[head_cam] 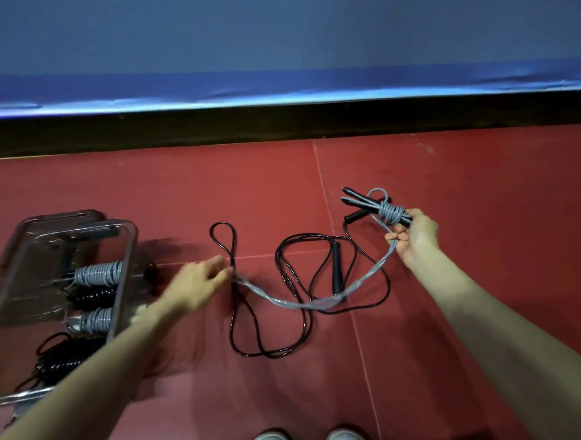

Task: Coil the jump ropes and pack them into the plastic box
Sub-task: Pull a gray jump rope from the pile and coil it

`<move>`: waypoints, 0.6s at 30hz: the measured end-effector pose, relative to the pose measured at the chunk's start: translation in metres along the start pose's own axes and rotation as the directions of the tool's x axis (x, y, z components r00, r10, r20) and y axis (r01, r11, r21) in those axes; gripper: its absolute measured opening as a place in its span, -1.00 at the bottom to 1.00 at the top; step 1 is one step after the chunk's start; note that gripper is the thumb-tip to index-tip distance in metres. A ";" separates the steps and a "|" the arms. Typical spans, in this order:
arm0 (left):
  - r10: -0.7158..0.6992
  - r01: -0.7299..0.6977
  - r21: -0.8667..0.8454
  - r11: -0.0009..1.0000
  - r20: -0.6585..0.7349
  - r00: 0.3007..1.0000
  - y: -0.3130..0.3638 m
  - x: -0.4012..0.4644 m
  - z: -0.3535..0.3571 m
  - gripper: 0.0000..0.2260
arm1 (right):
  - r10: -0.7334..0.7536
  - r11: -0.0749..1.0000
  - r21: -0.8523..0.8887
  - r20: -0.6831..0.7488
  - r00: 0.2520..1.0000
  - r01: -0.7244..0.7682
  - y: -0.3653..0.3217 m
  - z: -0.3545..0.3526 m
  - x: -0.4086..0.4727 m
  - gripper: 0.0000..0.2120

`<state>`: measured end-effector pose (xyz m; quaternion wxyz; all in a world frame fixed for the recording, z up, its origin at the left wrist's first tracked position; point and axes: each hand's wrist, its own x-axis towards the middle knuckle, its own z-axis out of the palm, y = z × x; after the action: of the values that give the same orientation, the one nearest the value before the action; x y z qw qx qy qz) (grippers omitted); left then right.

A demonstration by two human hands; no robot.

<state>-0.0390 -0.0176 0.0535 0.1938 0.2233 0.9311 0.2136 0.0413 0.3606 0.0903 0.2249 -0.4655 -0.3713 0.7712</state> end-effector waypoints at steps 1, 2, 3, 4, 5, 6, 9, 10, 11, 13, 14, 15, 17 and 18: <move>0.007 -0.029 0.420 0.907 0.054 0.999 -0.019 -0.001 -0.010 -0.75 | 0.003 1.000 0.025 -0.017 1.000 -0.003 -0.002 -0.002 0.002 -0.75; -0.005 -0.035 0.620 0.784 0.062 0.998 -0.034 -0.003 -0.018 -0.77 | 0.014 0.999 0.046 -0.025 1.000 -0.013 -0.004 -0.003 0.003 -0.74; -0.012 -0.011 0.658 0.753 0.031 0.999 -0.043 -0.004 -0.025 -0.82 | 0.029 0.998 0.062 -0.025 0.999 -0.027 -0.003 -0.003 0.004 -0.74; -0.018 0.044 0.616 0.787 -0.048 0.999 -0.044 -0.005 -0.028 -0.86 | 0.043 0.997 0.069 -0.017 0.999 -0.041 -0.002 -0.002 0.003 -0.75; -0.055 0.111 0.554 0.825 -0.117 0.992 -0.044 -0.003 -0.028 -0.90 | 0.053 0.996 0.074 -0.012 0.999 -0.052 0.002 -0.001 0.003 -0.76; -0.093 0.162 0.492 0.855 -0.161 0.983 -0.042 -0.001 -0.028 -0.91 | 0.061 0.995 0.074 -0.012 0.998 -0.060 0.006 0.000 0.003 -0.77; -0.237 0.300 0.359 0.884 -0.210 0.949 -0.042 0.004 -0.017 -0.84 | 0.073 0.996 0.056 -0.006 0.997 -0.073 0.013 0.005 0.000 -0.79; -0.296 0.351 0.315 0.882 -0.209 0.932 -0.040 0.002 -0.014 -0.82 | 0.072 0.996 0.044 -0.003 0.997 -0.072 0.013 0.006 -0.002 -0.79; -0.338 0.387 0.280 0.879 -0.207 0.918 -0.038 0.001 -0.011 -0.80 | 0.068 0.997 0.037 -0.002 0.998 -0.068 0.014 0.007 -0.003 -0.79; -0.389 0.426 0.221 0.878 -0.193 0.901 -0.034 0.000 -0.007 -0.76 | 0.055 0.998 0.044 -0.005 0.998 -0.055 0.014 0.010 -0.007 -0.78; -0.415 0.445 0.182 0.877 -0.180 0.892 -0.033 0.000 -0.007 -0.72 | 0.045 0.998 0.038 -0.007 0.999 -0.044 0.014 0.011 -0.008 -0.78; -0.444 0.468 0.141 0.873 -0.170 0.880 -0.034 0.000 -0.007 -0.69 | 0.029 0.999 0.022 -0.012 1.000 -0.029 0.013 0.012 -0.010 -0.78; -0.492 0.509 0.074 0.858 -0.170 0.854 -0.038 0.004 -0.010 -0.68 | 0.007 1.000 -0.014 -0.013 1.000 -0.007 0.013 0.014 -0.012 -0.78; -0.515 0.528 0.044 0.848 -0.164 0.841 -0.039 0.006 -0.011 -0.69 | 0.001 1.000 -0.023 -0.011 1.000 -0.002 0.012 0.015 -0.013 -0.79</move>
<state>-0.0624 -0.0498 0.0421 0.1660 -0.0465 0.9767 0.1276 0.0343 0.3384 0.0921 0.2210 -0.4724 -0.3786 0.7646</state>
